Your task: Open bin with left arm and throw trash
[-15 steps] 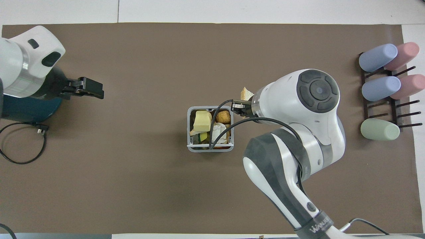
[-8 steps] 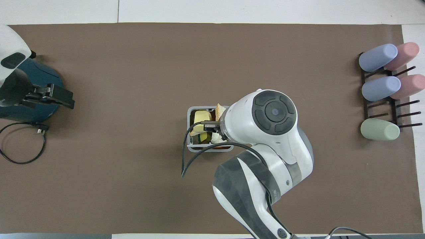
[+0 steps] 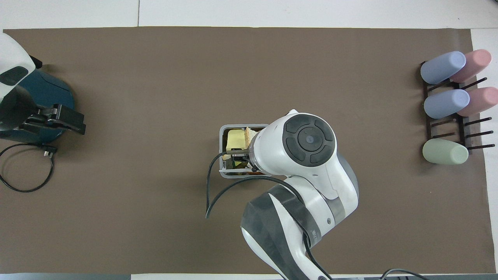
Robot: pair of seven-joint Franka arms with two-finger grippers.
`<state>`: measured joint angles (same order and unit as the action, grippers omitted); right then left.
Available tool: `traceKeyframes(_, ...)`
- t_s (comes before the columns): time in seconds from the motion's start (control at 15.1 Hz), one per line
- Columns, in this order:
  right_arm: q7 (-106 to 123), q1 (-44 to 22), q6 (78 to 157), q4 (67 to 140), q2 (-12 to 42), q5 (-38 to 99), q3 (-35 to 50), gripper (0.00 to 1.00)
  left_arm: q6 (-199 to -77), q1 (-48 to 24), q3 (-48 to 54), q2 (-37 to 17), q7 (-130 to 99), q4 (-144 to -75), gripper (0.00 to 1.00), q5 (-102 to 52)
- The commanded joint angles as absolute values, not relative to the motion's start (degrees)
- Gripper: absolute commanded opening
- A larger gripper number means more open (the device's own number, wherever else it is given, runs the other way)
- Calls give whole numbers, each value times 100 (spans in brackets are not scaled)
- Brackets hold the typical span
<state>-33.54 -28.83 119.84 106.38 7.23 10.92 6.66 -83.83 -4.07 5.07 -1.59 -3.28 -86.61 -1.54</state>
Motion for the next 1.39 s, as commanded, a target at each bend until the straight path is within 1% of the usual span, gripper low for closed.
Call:
traceKeyframes(0.0, -3217, -2856, 11874, 10591, 721, 1283, 686, 100, -8771, -334, 563, -17, -325, -8842, 100, -44)
traceKeyframes(0.13, -3226, -2874, 11883, 10600, 721, 1283, 686, 100, -8640, -316, 571, 105, -308, -8894, 100, -53)
traceKeyframes(0.4, -3226, -2848, 11874, 10573, 729, 1283, 686, 100, -8534, -325, 571, 483, -238, -9482, 100, -62)
traceKeyframes(0.6, -3173, -2647, 11883, 10477, 782, 1178, 642, 100, -8578, -316, 563, 475, -158, -9466, 100, -79)
traceKeyframes(0.73, -3077, -2287, 11909, 10398, 782, 1064, 642, 100, -8534, -325, 554, 466, -167, -9457, 100, -79)
traceKeyframes(0.86, -2491, -1839, 11909, 10415, 747, 766, 642, 100, -8560, -316, 554, 457, -150, -9440, 100, -53)
traceKeyframes(1.12, -1251, -838, 11979, 10477, 747, 721, 633, 100, -9008, -308, 562, 422, -184, -9431, 100, -88)
traceKeyframes(1.32, -740, -231, 11927, 10494, 756, 608, 633, 100, -8974, -290, 554, 431, -150, -9431, 100, -88)
